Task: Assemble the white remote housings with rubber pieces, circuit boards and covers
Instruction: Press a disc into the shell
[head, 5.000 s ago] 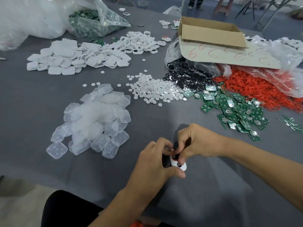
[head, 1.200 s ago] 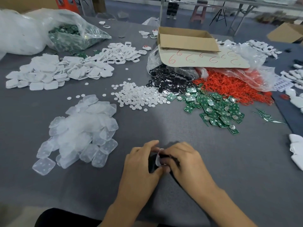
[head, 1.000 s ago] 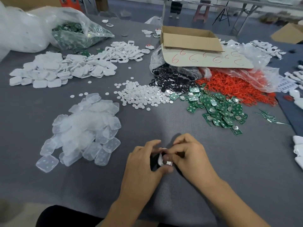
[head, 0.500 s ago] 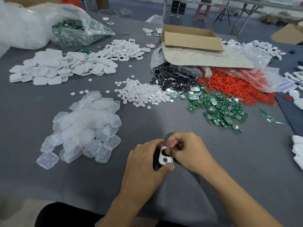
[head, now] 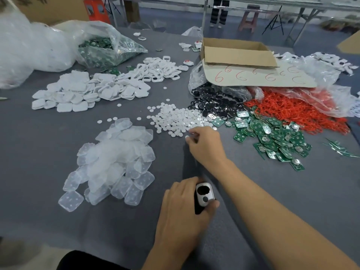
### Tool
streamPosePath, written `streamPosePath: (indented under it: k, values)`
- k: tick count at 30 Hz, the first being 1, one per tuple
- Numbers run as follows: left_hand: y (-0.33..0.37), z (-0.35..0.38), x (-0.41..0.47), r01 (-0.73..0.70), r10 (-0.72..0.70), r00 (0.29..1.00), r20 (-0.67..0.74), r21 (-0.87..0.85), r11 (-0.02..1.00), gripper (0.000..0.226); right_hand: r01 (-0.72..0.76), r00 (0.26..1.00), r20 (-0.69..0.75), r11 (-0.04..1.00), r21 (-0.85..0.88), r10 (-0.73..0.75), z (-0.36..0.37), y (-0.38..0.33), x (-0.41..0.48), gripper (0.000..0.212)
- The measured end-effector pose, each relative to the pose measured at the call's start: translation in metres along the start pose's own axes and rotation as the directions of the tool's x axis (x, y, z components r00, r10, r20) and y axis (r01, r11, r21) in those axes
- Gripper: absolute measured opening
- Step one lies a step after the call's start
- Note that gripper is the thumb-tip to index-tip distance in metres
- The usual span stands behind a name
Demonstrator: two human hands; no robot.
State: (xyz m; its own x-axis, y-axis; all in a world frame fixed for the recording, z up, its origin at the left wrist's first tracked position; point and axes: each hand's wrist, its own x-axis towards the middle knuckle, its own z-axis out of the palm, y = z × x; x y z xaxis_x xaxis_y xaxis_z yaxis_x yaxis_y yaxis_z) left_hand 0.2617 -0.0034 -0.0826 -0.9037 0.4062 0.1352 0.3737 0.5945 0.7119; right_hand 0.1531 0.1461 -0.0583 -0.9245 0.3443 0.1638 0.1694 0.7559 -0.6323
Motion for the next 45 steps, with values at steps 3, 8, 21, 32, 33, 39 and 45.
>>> streamPosePath:
  k: [3,8,21,32,33,39,45]
  values:
    - [-0.003,0.001,0.0,0.01,-0.01,1.0,0.019,-0.009,1.0,0.053,0.006,0.999,0.036,0.999,-0.051,-0.004,0.012,0.004,0.015,0.012]
    - [-0.004,0.0,0.002,0.018,-0.017,1.0,0.019,-0.028,0.999,0.053,0.02,0.998,0.059,0.996,-0.087,-0.015,0.002,0.012,0.006,0.014]
    - [-0.001,-0.004,0.0,0.018,-0.018,1.0,0.014,-0.025,1.0,0.048,-0.039,0.983,0.164,0.971,-0.235,0.08,-0.061,0.03,-0.09,0.006]
    - [-0.006,-0.006,-0.001,-0.013,0.014,0.999,0.034,-0.025,1.0,0.056,0.032,0.996,0.087,0.977,-0.21,-0.014,-0.063,0.043,-0.098,0.015]
    - [-0.006,-0.006,-0.001,-0.017,0.018,0.999,0.033,-0.022,1.0,0.056,0.021,0.997,0.074,0.983,-0.183,-0.008,-0.063,0.045,-0.099,0.016]
    - [-0.008,-0.005,-0.001,-0.027,0.028,1.0,0.012,-0.023,0.999,0.056,-0.02,0.998,-0.057,0.991,-0.129,0.013,-0.066,0.047,-0.112,0.022]
    - [-0.006,-0.005,-0.001,-0.038,0.038,0.999,0.001,-0.023,0.999,0.056,-0.031,1.0,0.005,0.999,0.026,0.031,-0.07,0.036,-0.124,0.025]
